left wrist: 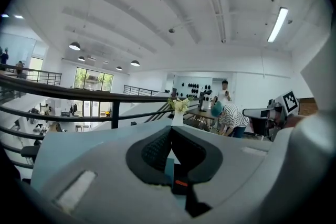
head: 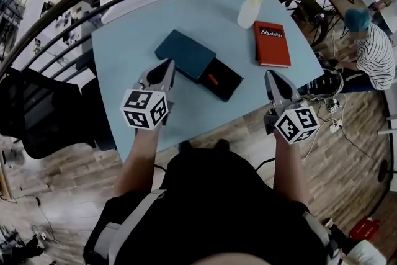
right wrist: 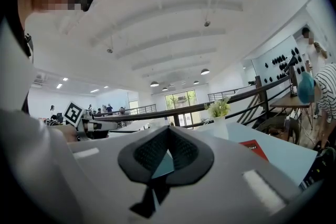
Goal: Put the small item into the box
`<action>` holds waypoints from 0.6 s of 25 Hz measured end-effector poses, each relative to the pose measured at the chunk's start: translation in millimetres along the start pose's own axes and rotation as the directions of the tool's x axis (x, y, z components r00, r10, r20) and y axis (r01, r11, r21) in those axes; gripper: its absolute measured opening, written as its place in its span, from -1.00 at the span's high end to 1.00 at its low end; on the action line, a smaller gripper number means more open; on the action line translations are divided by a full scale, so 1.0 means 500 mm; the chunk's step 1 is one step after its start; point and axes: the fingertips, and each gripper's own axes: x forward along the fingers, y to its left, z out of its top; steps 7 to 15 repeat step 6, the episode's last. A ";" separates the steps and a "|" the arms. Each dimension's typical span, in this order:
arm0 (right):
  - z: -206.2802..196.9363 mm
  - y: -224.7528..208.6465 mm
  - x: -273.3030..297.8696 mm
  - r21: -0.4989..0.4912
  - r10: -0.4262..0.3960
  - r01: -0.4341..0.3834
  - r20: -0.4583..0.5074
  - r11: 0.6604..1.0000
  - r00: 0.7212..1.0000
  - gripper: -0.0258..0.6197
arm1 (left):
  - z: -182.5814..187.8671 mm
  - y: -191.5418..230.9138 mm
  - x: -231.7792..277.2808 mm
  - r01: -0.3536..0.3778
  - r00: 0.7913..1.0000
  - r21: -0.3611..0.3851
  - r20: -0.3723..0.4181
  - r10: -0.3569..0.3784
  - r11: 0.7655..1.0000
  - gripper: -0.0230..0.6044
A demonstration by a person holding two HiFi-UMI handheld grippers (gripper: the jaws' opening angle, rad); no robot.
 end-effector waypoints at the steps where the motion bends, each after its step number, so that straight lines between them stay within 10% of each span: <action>1: -0.001 0.000 0.001 0.000 0.003 -0.003 -0.002 1.000 1.000 0.92 | 0.003 -0.004 0.002 0.003 1.000 0.004 0.002 -0.003 1.000 0.90; 15: -0.003 0.001 -0.003 0.002 0.016 -0.016 -0.005 1.000 1.000 0.92 | 0.005 -0.029 0.009 0.012 1.000 0.006 0.001 -0.012 1.000 0.90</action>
